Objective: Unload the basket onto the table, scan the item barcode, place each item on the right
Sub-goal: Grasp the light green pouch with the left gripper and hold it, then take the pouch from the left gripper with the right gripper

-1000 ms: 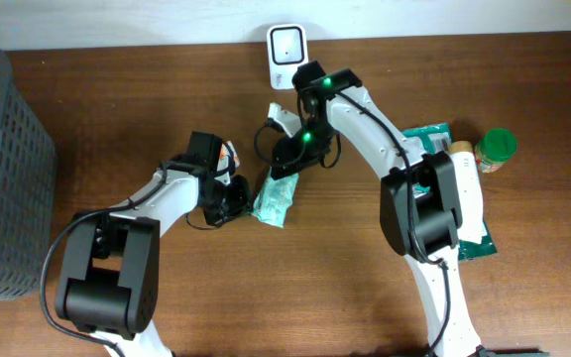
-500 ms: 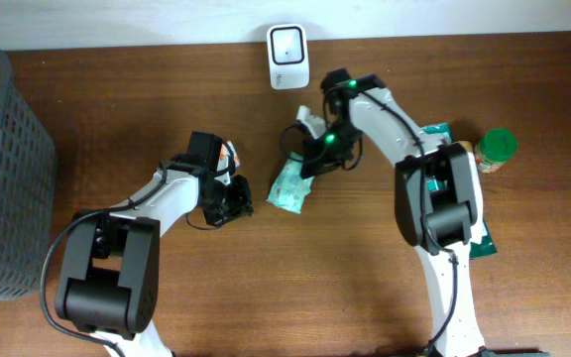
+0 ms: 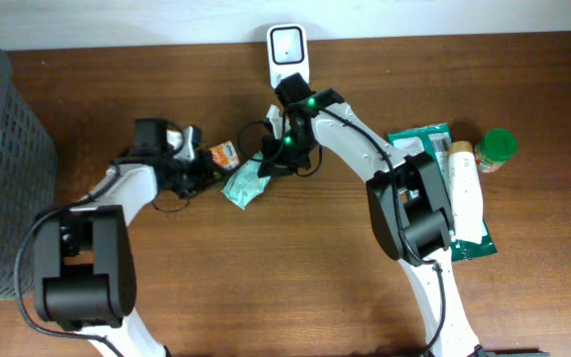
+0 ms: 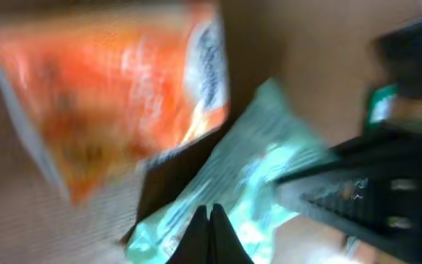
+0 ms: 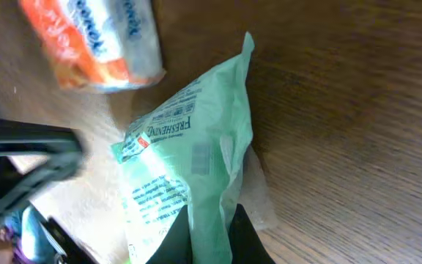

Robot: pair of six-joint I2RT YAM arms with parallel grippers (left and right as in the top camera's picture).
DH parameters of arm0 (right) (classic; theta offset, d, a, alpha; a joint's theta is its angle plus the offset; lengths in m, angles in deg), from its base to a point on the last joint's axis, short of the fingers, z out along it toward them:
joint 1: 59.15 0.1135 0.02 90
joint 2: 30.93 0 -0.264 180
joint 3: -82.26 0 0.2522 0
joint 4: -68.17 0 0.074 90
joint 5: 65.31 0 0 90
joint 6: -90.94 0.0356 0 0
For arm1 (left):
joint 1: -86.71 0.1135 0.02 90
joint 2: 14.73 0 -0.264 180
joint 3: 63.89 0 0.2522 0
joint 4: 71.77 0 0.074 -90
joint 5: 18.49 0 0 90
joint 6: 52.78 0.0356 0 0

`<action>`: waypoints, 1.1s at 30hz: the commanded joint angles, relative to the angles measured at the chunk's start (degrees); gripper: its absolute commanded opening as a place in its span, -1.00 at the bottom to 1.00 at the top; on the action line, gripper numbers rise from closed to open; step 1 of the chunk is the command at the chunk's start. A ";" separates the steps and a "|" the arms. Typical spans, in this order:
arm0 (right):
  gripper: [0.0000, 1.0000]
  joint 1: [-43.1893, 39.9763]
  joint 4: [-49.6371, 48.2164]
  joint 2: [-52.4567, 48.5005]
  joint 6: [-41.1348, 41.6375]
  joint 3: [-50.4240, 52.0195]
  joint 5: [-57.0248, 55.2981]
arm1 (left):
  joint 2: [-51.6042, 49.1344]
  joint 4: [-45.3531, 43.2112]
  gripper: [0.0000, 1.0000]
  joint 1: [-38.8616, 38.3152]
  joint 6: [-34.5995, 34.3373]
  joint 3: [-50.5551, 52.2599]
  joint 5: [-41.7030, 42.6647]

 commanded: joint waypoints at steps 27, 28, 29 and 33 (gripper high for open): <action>0.23 -11.34 20.85 -0.09 -38.18 -2.93 -0.37 | -4.79 7.65 -1.00 -10.49 -0.59 -0.66 -14.62; 0.32 -12.46 22.49 -0.07 -40.04 -5.66 -1.66 | -4.79 7.65 -1.00 -10.49 -0.59 -0.66 -14.62; 0.42 -13.60 22.71 -0.07 -40.48 -7.85 -3.34 | -4.79 7.65 -1.00 -10.49 -0.61 -0.66 -14.62; 0.45 -15.08 18.34 -1.03 -44.92 -8.57 -0.63 | -4.79 7.65 -1.00 -10.49 -0.61 -0.66 -14.62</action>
